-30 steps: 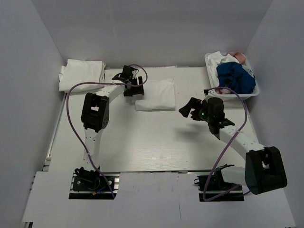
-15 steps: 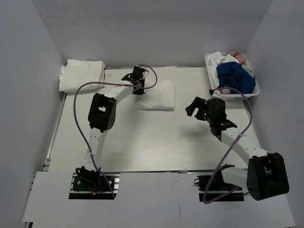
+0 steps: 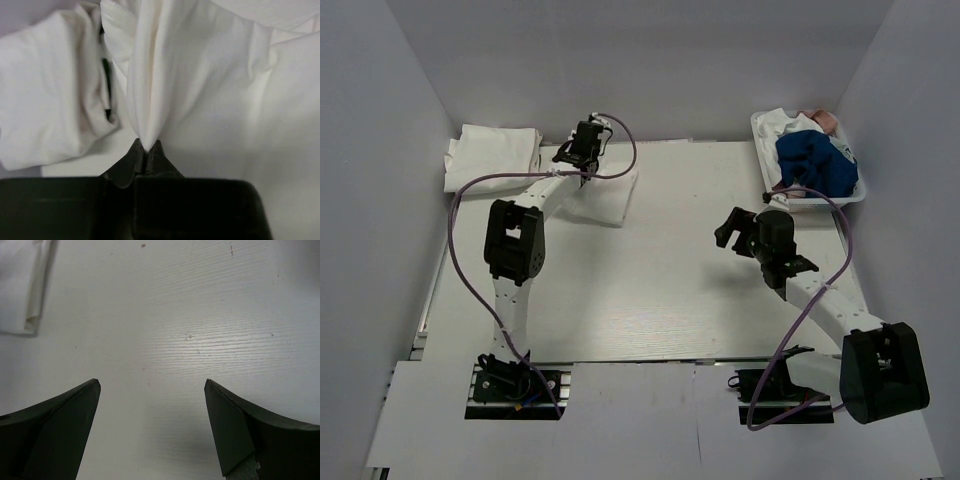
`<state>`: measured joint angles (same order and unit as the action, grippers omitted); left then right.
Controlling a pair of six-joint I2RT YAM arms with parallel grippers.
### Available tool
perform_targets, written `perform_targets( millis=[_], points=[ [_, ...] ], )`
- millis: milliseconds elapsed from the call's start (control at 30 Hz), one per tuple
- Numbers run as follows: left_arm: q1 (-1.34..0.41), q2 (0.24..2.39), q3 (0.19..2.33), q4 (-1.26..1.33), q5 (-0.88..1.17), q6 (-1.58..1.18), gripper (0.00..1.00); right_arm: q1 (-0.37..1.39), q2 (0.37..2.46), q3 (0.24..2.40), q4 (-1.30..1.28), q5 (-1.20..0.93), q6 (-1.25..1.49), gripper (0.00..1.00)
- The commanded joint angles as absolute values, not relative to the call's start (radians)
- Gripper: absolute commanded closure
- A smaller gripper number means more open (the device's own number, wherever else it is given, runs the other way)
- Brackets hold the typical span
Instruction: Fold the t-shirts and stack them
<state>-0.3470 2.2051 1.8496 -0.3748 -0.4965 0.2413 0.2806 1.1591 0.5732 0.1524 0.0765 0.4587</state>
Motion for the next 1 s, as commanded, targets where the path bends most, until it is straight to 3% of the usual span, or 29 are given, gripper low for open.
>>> perform_targets(
  millis=[0,400,967],
  points=[
    [-0.313,2.085,1.847,-0.265,-0.601,0.424,1.0,0.275,1.177,0.586,0.157,0.101,0.439,0.1],
    [-0.189,2.158,2.166,-0.33,-0.591,0.485,1.0,0.278,1.253,0.643,0.12,0.149,0.419,0.1],
    [-0.058,2.148,2.273,-0.295,-0.528,0.422,1.0,0.281,1.371,0.687,0.089,0.172,0.419,0.1]
  ],
)
